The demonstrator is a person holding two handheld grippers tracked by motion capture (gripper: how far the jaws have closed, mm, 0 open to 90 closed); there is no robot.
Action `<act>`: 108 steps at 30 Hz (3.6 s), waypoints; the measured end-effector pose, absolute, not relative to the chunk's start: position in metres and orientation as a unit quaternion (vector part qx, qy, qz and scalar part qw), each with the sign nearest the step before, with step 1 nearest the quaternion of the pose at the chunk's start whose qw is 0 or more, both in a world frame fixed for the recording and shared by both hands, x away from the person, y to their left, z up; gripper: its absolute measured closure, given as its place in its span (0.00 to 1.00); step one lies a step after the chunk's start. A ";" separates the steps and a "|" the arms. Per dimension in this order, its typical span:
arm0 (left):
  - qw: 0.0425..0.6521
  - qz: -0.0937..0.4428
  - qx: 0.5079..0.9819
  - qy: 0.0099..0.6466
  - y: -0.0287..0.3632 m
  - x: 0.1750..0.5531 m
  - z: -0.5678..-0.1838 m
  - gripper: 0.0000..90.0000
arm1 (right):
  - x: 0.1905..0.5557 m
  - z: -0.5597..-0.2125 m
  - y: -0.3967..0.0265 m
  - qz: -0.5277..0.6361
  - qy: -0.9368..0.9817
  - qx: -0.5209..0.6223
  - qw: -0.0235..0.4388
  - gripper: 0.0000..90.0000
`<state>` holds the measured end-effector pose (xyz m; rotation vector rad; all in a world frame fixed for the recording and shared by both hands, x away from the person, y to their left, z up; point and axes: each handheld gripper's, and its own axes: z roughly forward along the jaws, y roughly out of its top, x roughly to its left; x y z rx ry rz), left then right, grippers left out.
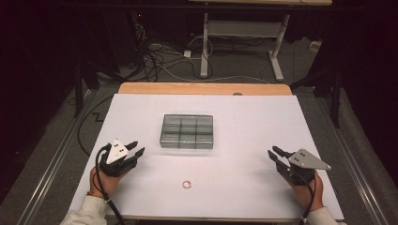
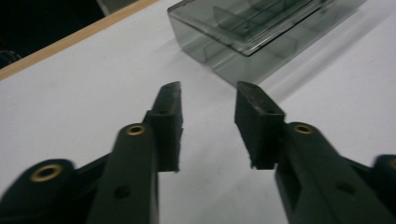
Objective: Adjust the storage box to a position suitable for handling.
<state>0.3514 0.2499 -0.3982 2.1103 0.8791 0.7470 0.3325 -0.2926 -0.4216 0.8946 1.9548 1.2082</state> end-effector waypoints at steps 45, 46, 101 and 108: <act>0.331 0.163 0.852 0.371 0.199 0.457 -0.422 0.97 | 0.455 -0.437 -0.140 0.386 0.849 0.289 0.216 1.00; 0.331 0.162 0.852 0.371 0.198 0.456 -0.422 0.97 | 0.453 -0.438 -0.140 0.385 0.848 0.292 0.218 1.00; 0.319 0.222 0.885 0.257 0.163 0.408 -0.402 0.91 | 0.412 -0.425 -0.214 0.397 0.830 0.303 0.250 0.87; 0.323 0.280 0.872 0.238 0.161 0.396 -0.388 0.59 | 0.397 -0.406 -0.230 0.450 0.793 0.299 0.282 0.73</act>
